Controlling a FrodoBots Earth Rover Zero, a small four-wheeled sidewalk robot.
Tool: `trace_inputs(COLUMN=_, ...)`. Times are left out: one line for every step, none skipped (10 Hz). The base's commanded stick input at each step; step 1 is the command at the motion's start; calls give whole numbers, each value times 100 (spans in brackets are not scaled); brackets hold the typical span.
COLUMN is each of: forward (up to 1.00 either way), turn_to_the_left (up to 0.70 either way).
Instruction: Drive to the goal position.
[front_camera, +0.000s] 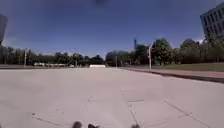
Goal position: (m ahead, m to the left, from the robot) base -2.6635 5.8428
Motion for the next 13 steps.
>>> trace_inputs(forward=85, turn_to_the_left=4)
trace_inputs(forward=85, turn_to_the_left=4)
trace_inputs(forward=85, turn_to_the_left=4)
trace_inputs(forward=85, turn_to_the_left=4)
trace_inputs(forward=85, turn_to_the_left=4)
trace_inputs(forward=85, turn_to_the_left=4)
trace_inputs(forward=85, turn_to_the_left=4)
trace_inputs(forward=85, turn_to_the_left=4)
trace_inputs(forward=85, turn_to_the_left=4)
trace_inputs(forward=85, turn_to_the_left=4)
trace_inputs(forward=85, turn_to_the_left=4)
trace_inputs(forward=85, turn_to_the_left=4)
trace_inputs(forward=85, turn_to_the_left=4)
